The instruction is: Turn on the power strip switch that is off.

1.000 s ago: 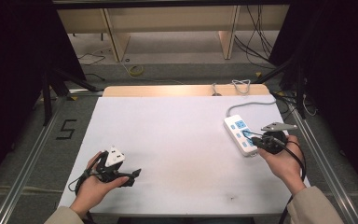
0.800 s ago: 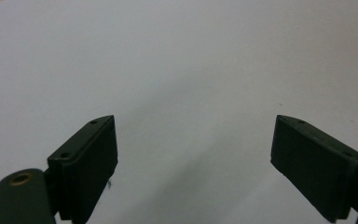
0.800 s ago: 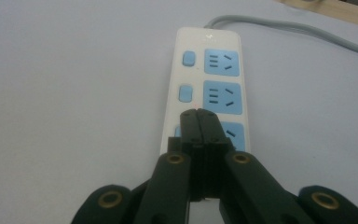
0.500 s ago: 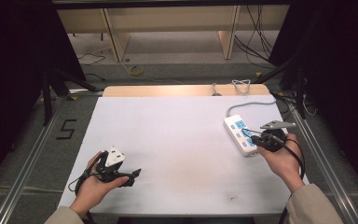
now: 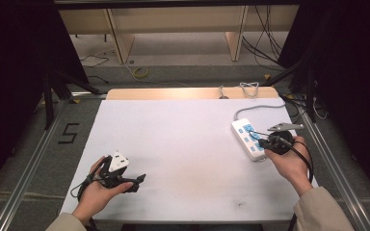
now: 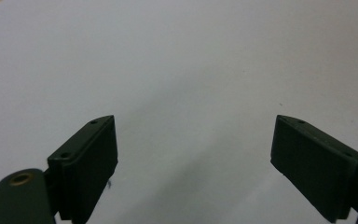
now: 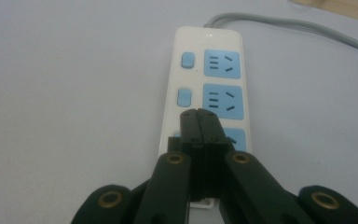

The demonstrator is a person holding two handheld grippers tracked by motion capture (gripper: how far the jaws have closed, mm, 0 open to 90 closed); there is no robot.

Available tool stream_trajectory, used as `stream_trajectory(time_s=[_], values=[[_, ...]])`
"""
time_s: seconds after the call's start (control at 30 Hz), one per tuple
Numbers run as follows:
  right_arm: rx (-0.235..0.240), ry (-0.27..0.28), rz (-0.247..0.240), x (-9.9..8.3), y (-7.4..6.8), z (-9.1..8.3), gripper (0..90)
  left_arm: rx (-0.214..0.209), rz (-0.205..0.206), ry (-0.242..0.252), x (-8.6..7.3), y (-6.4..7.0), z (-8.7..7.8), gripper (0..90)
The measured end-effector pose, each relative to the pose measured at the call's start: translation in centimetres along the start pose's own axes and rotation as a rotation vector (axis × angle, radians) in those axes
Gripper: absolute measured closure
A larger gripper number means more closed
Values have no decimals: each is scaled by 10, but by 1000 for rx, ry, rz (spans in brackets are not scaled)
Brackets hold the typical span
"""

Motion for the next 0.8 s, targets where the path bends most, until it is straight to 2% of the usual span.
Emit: stream_trajectory(time_s=[0.8], values=[[4, -12, 15, 11, 3, 15, 900, 2, -2, 1, 0, 0, 0, 143]])
Point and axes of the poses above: each handheld gripper's, and its own axes: z roughly forward along the jaws, x roughly out of its top, y roughly to its right, the point moved 6 cm from there along z, roughly forward along the jaws, and after that the axes turned 7 degrees about z, right-handed, at the moved point
